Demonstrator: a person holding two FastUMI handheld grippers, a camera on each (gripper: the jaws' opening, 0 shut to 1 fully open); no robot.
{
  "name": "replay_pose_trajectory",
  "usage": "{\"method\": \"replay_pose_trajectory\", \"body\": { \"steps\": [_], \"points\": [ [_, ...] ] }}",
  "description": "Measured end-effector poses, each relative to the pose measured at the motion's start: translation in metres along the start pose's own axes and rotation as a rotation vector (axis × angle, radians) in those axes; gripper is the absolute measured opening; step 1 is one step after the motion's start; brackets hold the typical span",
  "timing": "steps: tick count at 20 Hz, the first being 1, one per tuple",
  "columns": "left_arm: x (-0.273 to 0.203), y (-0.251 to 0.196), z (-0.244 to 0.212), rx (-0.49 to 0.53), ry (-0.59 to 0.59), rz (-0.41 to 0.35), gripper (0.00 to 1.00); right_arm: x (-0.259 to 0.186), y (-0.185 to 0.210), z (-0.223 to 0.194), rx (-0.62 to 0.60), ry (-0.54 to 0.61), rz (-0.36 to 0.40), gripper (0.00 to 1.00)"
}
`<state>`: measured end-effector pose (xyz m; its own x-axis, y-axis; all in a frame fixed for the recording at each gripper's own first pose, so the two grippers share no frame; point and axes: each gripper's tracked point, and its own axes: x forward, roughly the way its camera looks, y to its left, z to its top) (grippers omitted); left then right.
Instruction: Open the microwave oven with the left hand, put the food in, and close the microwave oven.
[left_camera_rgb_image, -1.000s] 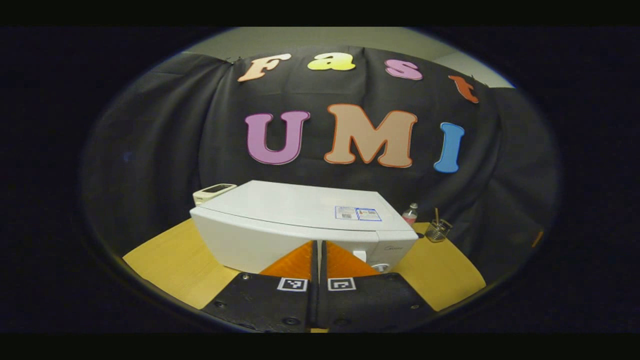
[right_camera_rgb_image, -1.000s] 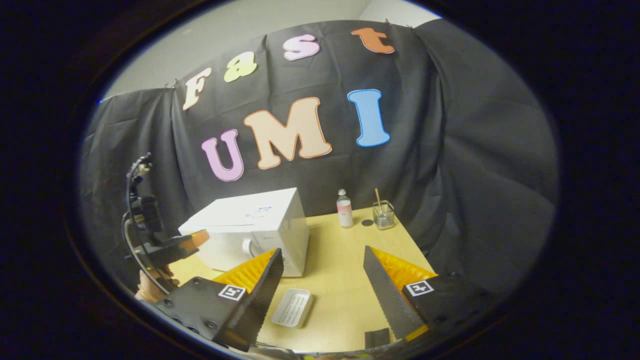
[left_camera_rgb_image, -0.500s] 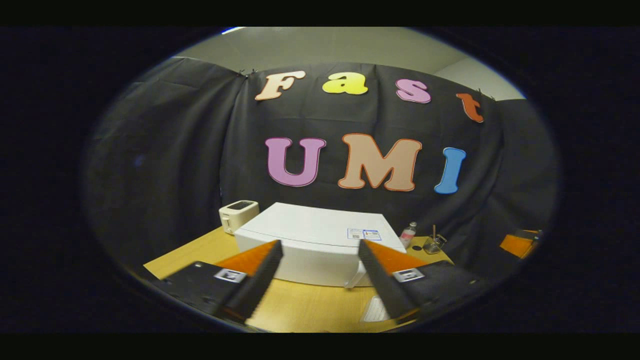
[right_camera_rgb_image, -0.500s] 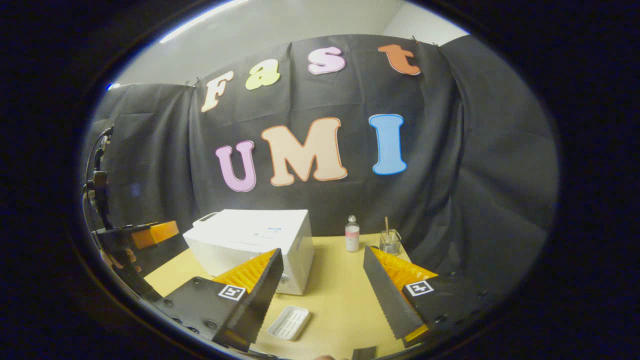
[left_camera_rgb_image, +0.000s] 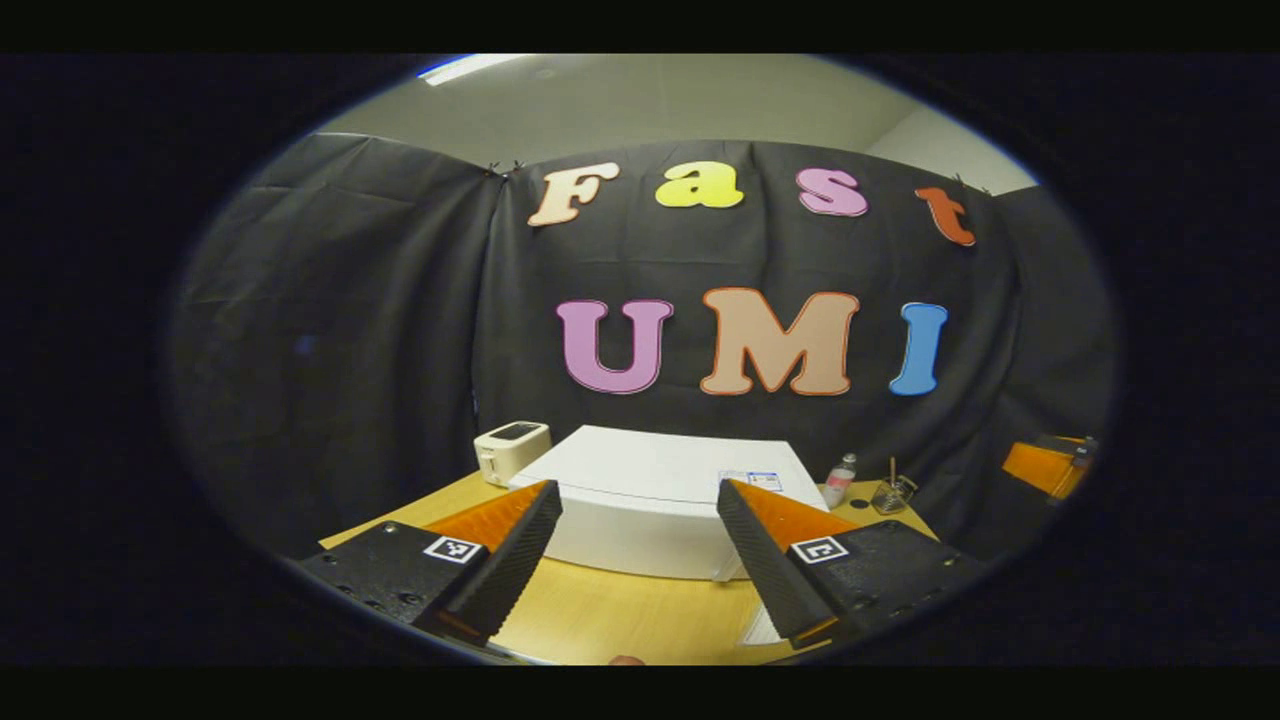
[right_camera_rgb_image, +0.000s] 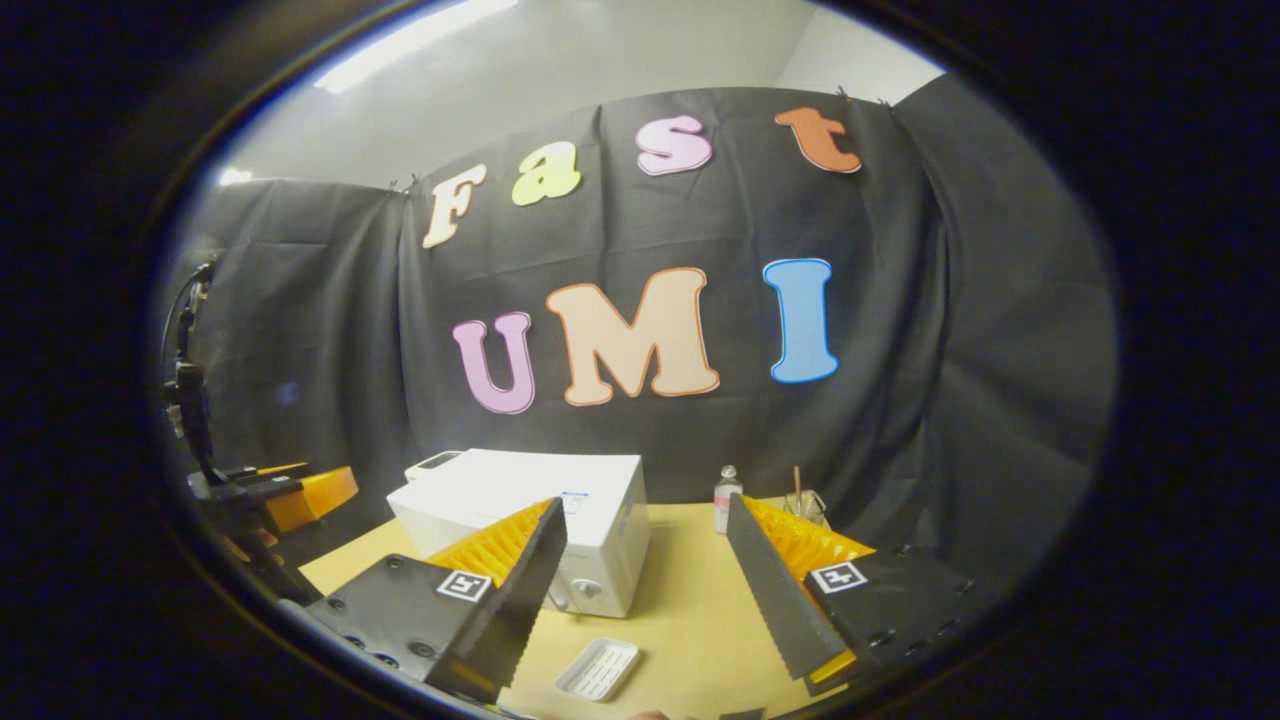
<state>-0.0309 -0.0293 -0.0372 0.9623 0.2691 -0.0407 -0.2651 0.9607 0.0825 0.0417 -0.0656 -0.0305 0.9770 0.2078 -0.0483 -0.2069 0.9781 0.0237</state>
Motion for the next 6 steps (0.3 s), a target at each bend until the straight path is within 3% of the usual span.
{"method": "replay_pose_trajectory", "body": {
  "steps": [1, 2, 6],
  "points": [
    [-0.0009, -0.0006, 0.0011, 0.009, -0.005, -0.001, 0.96, 0.0, 0.0004, 0.0001, 0.002, 0.001, 0.001, 0.99],
    [-0.001, -0.0021, 0.0024, 0.018, -0.009, -0.005, 0.96, 0.0, 0.0013, 0.0004, 0.0, 0.0, 0.003, 0.91],
    [-0.0007, -0.0096, 0.0063, 0.036, -0.025, -0.022, 0.99, -0.0016, 0.005, 0.0029, 0.003, -0.009, 0.012, 0.91]
  ]
}}
